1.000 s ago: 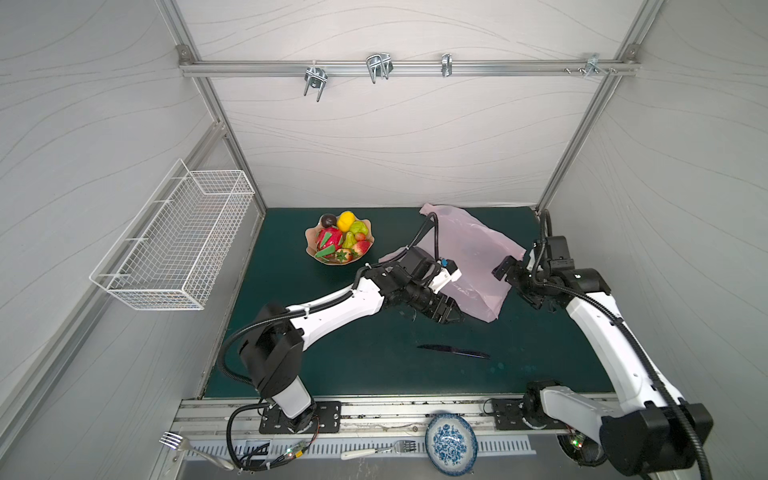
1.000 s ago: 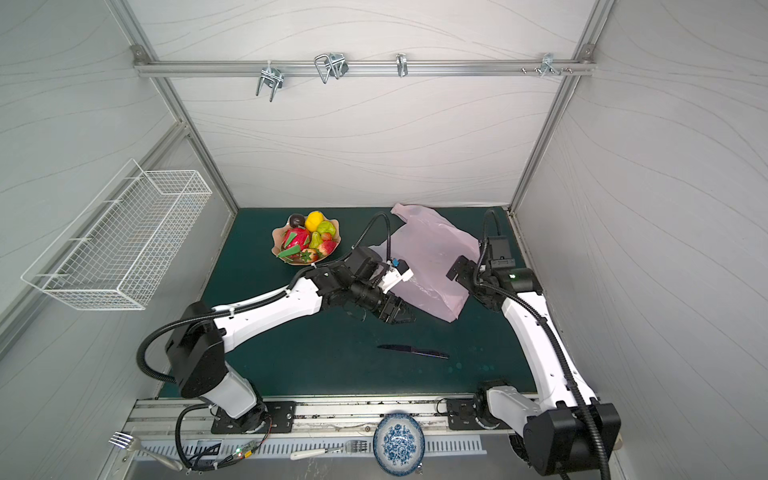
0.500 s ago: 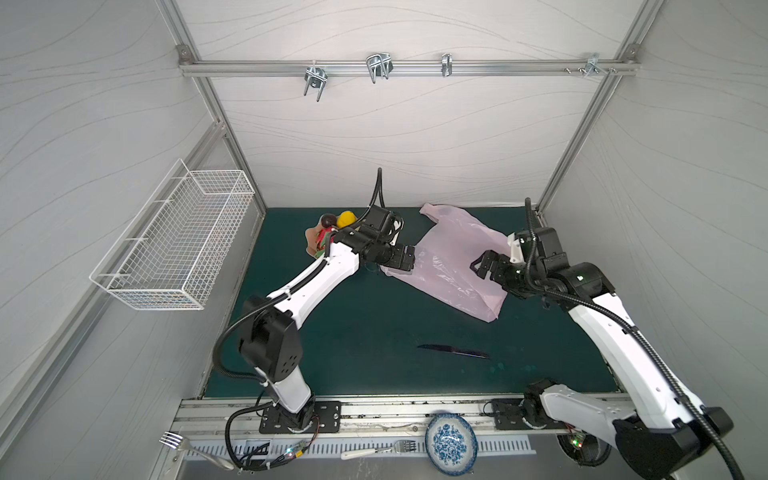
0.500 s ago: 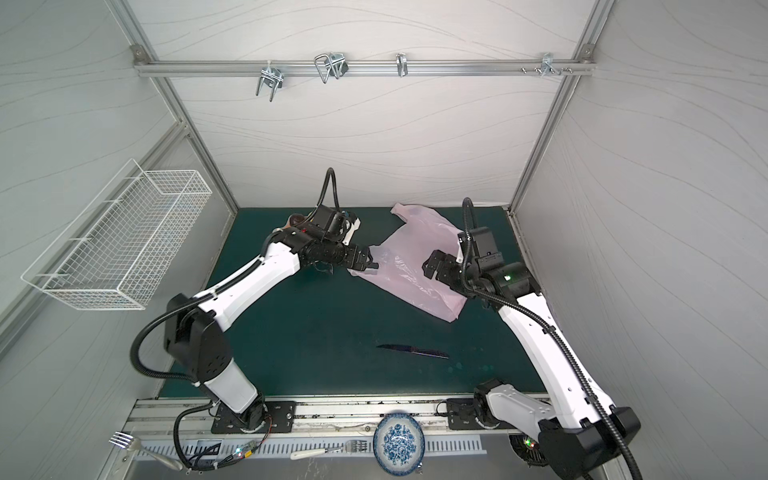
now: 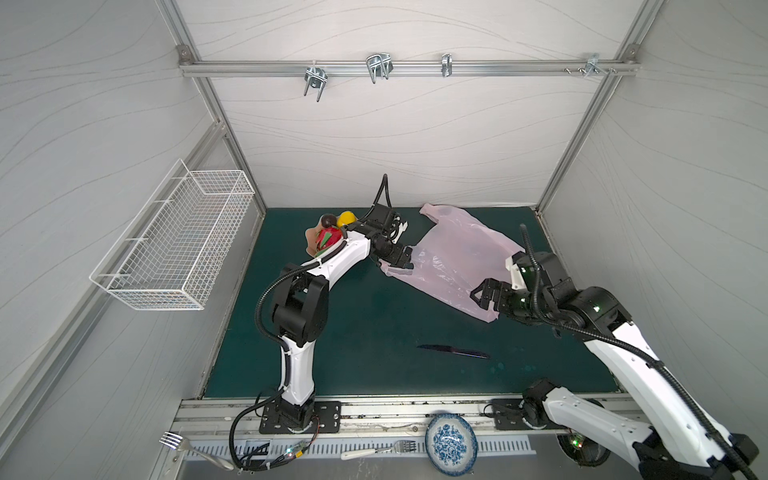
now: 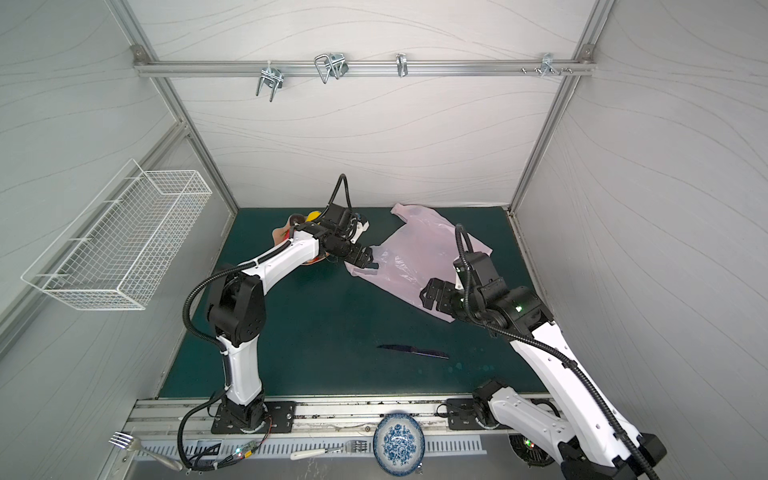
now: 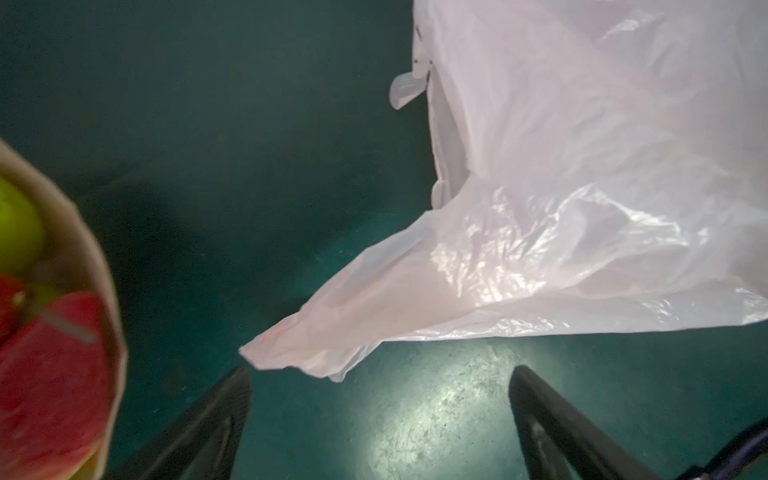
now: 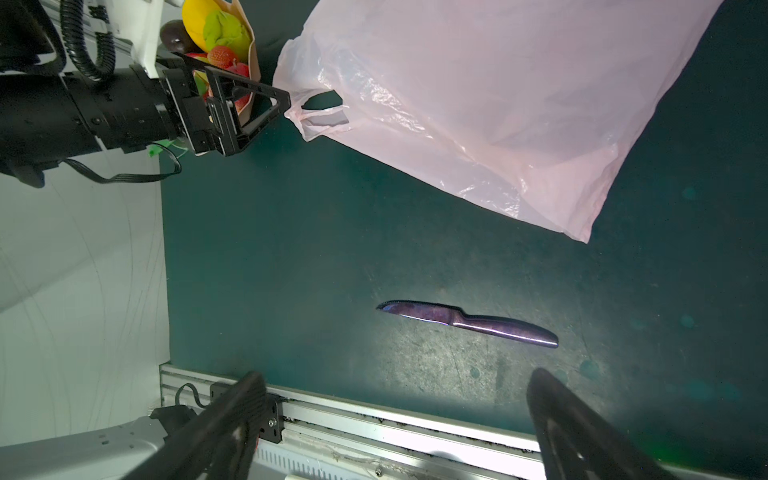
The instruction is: Place the fruits into the plastic bag
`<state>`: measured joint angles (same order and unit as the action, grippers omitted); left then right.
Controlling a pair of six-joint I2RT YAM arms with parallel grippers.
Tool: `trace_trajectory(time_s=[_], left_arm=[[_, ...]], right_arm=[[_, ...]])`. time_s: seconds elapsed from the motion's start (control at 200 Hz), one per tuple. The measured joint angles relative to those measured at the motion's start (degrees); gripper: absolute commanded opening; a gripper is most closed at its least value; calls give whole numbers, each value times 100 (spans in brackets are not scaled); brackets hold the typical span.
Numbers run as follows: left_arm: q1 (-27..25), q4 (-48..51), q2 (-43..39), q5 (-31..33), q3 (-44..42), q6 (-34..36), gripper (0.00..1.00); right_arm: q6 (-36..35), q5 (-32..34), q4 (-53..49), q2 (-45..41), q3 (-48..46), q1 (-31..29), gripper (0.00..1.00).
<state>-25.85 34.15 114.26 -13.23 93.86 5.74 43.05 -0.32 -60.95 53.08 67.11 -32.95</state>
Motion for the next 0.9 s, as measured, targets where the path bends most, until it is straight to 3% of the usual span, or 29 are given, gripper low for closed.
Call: trace_trajectory(time_s=[0.3, 0.595, 0.69, 0.79, 0.9], left_arm=[[31, 20, 275, -728, -44, 260, 89], [-125, -713, -761, -1237, -1705, -190, 89], [-321, -791, -844, -1239, -1794, -260, 89], [-505, -929, -1005, -1005, -1856, -450, 96], [-354, -946, -1185, -654, -1690, -492, 99]], right_arm=[[-7, 33, -114, 42, 249, -22, 99], [-92, 74, -109, 4, 321, -35, 99], [-101, 107, -107, -90, 313, -35, 99], [-103, 116, -114, -234, 310, -37, 99], [-105, 116, -144, -348, 310, -37, 99]])
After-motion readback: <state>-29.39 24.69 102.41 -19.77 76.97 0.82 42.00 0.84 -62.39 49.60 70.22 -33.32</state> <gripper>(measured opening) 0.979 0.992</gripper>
